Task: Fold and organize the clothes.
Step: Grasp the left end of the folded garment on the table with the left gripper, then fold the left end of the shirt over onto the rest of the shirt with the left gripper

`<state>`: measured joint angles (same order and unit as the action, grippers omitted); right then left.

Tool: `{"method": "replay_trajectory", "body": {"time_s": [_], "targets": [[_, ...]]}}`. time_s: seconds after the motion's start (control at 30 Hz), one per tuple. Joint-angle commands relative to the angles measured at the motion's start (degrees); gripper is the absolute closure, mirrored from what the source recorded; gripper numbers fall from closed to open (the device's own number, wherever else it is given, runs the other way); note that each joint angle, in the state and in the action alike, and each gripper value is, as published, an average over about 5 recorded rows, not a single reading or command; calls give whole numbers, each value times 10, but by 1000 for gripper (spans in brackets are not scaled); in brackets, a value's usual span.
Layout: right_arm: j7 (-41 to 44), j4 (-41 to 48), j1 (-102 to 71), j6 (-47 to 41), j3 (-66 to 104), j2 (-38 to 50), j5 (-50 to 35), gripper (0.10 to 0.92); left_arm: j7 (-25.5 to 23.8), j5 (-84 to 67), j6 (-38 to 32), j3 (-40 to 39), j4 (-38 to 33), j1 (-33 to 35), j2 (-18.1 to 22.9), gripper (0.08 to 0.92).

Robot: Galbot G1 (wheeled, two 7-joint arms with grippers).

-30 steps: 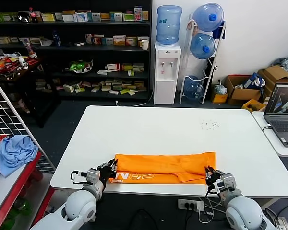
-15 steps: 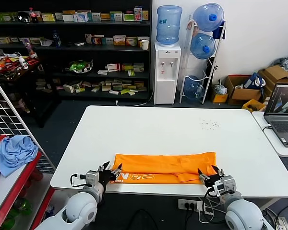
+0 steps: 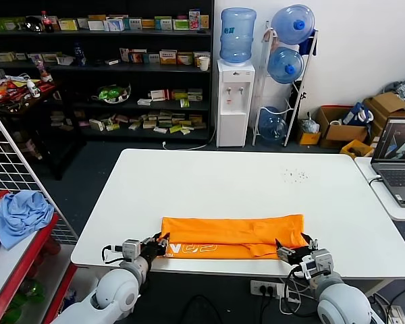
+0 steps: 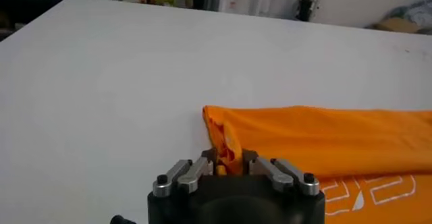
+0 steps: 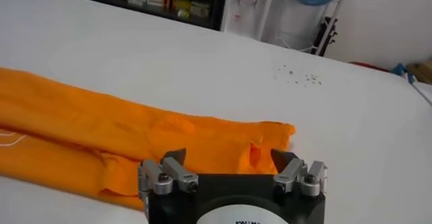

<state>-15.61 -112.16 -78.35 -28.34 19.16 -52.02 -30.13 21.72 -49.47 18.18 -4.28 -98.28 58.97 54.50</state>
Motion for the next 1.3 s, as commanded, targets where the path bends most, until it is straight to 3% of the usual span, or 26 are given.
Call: {"method": "replay_trajectory", "body": {"time_s": [0.03,0.23,0.53,0.7,0.83,1.0,1.17,1.3], "targets": [[-1,0,1,15,1,-5,7,203,-5,-7,0,7,5,-13,-9,717],[0,7,7,75,9,-18,37,203,-8,-9,1,48,27,-31,-69,869],[2,15,10,109,7,-37,69,203,-19,29,-18,121,106,-46,-178,885],[0,15,9,113,7,-41,72,203,-19,23,-23,136,78,-37,-207,885],[-5,20,11,116,3,-46,79,203,2,-3,-3,121,-25,-24,-190,885],[-12,30,13,122,4,-48,92,203,43,-84,27,75,-137,-11,-136,885],[-15,44,11,132,15,-51,100,203,75,-134,42,13,-178,-18,-55,885],[-14,52,7,134,20,-56,105,203,84,-124,43,-32,-162,-39,3,885]]}}
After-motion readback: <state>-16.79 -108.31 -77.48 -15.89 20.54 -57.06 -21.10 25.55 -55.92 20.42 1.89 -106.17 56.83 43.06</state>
